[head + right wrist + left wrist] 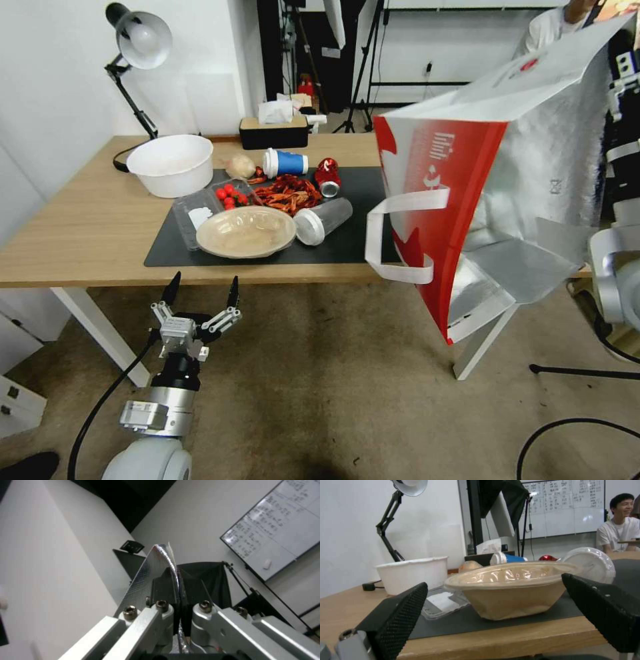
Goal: Pick up the food delivery bag from the floor and place it on the table.
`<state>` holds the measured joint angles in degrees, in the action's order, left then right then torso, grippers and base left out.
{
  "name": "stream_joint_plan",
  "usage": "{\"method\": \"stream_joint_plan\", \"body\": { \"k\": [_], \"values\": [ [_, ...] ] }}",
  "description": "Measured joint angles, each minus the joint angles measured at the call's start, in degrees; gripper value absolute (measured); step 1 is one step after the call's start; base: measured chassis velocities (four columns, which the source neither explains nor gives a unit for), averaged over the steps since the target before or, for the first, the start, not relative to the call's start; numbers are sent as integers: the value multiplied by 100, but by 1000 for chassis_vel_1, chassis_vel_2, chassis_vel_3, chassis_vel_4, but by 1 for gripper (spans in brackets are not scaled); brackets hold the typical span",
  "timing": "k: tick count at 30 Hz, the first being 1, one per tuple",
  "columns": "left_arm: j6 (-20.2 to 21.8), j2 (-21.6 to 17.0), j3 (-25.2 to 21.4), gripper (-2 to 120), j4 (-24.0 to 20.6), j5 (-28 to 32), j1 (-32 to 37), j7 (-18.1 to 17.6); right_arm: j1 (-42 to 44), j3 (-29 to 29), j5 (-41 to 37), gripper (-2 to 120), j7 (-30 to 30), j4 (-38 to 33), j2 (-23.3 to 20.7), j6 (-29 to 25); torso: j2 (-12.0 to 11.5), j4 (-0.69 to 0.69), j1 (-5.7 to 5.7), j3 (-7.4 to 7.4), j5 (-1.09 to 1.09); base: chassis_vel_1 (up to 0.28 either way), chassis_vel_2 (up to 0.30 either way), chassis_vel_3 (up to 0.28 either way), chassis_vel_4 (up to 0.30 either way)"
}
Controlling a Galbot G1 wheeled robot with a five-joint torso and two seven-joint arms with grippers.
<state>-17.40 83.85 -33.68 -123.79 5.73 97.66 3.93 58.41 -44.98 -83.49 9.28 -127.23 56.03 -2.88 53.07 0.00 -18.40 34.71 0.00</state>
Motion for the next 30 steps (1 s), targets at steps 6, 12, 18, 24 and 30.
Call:
{"method": "stream_joint_plan", "body": {
  "k": [6,12,18,24,30],
  "values": [
    [-4,0,-1,100,2,-16,1,7,-295,213,-16,0,229,498,168,-66,-1,0,0,0,0,0,0,0,0],
    [-4,-13,-6,100,8,-18,-7,11,-496,259,50,0,258,908,158,-91,-1,0,0,0,-1,0,0,0,0],
    [3,-20,-8,100,28,-17,-20,18,-654,256,95,0,173,1279,4,-13,-1,0,1,-1,0,0,0,0,0],
    [7,-13,-1,100,41,-17,-26,30,-714,298,166,4,43,1482,-51,68,-1,-1,1,-1,0,0,0,0,0],
    [0,-18,-5,100,49,-18,-21,47,-924,467,233,24,57,1621,-106,70,-1,0,1,-1,0,0,0,0,0]
  ]
}}
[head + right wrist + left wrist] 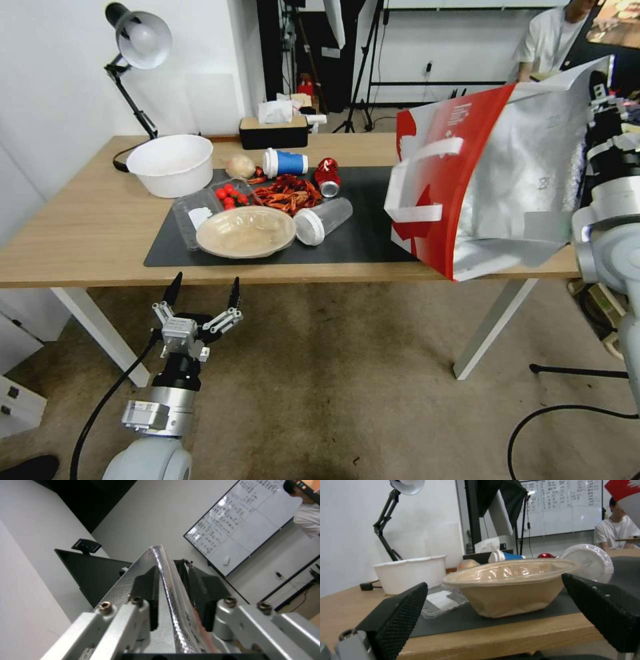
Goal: Pick up the food delivery bag from the floor and place it on the table.
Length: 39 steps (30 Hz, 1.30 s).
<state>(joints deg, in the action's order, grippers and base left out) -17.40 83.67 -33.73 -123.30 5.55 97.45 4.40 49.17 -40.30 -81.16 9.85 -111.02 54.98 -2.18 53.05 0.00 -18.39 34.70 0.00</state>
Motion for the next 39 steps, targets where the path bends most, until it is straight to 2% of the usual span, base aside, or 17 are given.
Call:
{"method": "stream_joint_plan", "body": {
  "k": [2,3,5,7,10,12,13,15,18,20,39],
  "values": [
    [-29,-1,-11,100,0,0,10,13,-121,75,34,37,1,104,-57,-6,0,0,0,0,0,0,0,0,0],
    [-29,-1,-11,100,0,0,10,13,-121,75,34,37,1,104,-57,-6,0,0,0,0,0,0,0,0,0],
    [-43,-3,-20,100,-1,0,14,15,-169,86,41,47,-21,160,-102,-10,0,0,0,0,0,0,0,0,0],
    [-50,-5,-20,100,-1,0,14,16,-168,85,41,50,-41,162,-113,-12,-1,-1,0,0,0,0,0,0,0],
    [-55,-5,-17,100,-2,0,12,16,-78,22,41,66,-170,133,-136,-16,0,0,0,0,0,0,0,0,0],
    [-55,-5,-13,100,-4,2,12,16,-34,-3,41,69,-213,107,-137,-18,0,-1,0,0,0,0,0,0,0],
    [-55,-6,-7,100,-5,6,12,16,15,-30,45,76,-273,90,-140,-26,0,-1,0,0,0,0,0,0,0],
    [-59,-11,-6,100,-5,9,11,20,61,-47,61,80,-330,86,-143,-37,0,-1,0,0,0,0,0,0,0],
    [-110,-24,-9,100,-9,29,12,30,184,-96,93,93,-447,41,-133,-65,-1,-1,0,0,0,0,0,0,0],
    [-130,-31,-13,100,-9,34,12,31,225,-112,100,98,-484,15,-115,-69,0,-1,0,0,0,0,0,0,0],
    [-206,-73,-13,100,10,214,-38,137,896,-322,512,100,-1115,-331,145,-151,-1,0,0,0,0,0,0,0,0]
  ]
}}
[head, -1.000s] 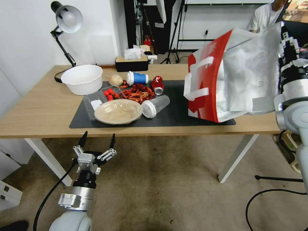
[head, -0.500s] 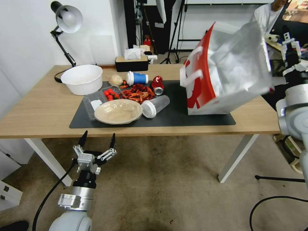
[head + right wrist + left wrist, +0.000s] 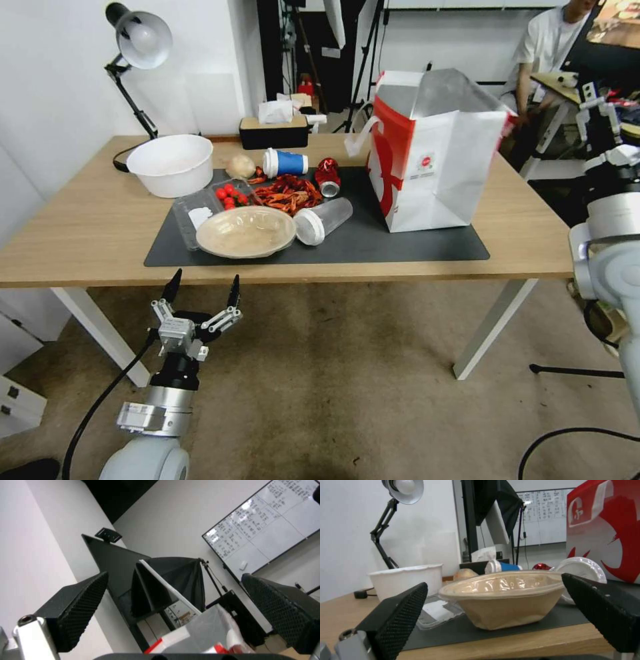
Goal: Pick up the food delivery bag from the floor and place it on the table.
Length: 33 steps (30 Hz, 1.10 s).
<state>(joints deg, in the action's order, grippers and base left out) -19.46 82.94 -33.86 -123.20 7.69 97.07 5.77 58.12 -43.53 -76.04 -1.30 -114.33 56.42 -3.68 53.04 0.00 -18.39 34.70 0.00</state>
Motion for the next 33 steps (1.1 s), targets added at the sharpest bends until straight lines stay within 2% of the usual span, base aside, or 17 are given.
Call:
{"method": "stream_joint_plan", "body": {
  "k": [6,8,13,19,28,33],
  "values": [
    [-26,-6,-1,100,17,24,1,-1,243,-69,324,100,-352,-111,128,-63,0,0,0,0,1,0,0,0,0],
    [-115,-27,-34,100,65,37,2,-9,594,-143,1180,100,-797,-296,315,-198,0,0,0,0,1,0,0,0,0],
    [-130,-36,-49,100,74,48,4,-20,1052,-171,1956,100,-1036,-513,476,-346,0,1,0,0,1,0,0,0,0],
    [-149,-38,-66,100,156,77,-26,-17,1953,-208,3028,100,-1467,-845,883,-683,0,-1,0,-1,1,0,0,0,0],
    [-192,-80,-119,100,267,86,-52,-11,2376,-63,3786,100,-1658,-857,1417,-948,1,1,0,-1,1,0,0,0,0],
    [-283,-90,-166,100,366,104,-62,-16,2785,76,4382,100,-1420,-841,1812,-958,0,0,0,0,1,0,0,0,0]
  ]
}}
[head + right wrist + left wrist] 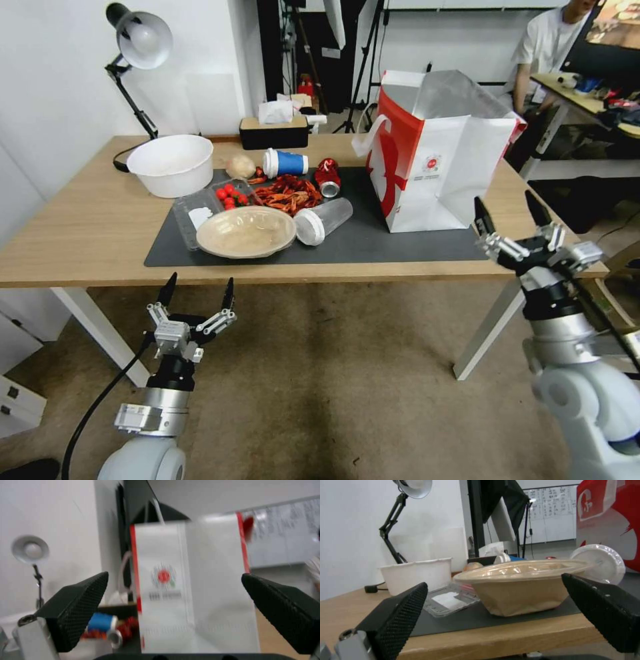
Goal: Pick up the food delivery bag from the floor and place it on the table.
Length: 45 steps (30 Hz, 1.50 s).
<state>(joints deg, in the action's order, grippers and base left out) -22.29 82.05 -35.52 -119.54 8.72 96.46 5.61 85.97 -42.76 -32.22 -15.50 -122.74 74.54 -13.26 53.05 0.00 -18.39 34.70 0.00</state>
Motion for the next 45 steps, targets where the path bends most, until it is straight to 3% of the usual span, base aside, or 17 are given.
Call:
{"method": "stream_joint_plan", "body": {
  "k": [14,36,45],
  "values": [
    [-48,62,32,100,92,-49,-23,-1,805,211,944,100,562,63,713,148,0,0,0,0,0,0,0,0,0],
    [-68,129,-14,100,179,-116,-22,-62,613,320,1435,100,190,784,768,164,-1,0,0,0,-1,0,0,0,0],
    [342,111,-66,100,185,-245,15,-29,485,300,1448,100,98,888,829,147,-1,0,0,0,0,0,0,0,0]
  ]
}}
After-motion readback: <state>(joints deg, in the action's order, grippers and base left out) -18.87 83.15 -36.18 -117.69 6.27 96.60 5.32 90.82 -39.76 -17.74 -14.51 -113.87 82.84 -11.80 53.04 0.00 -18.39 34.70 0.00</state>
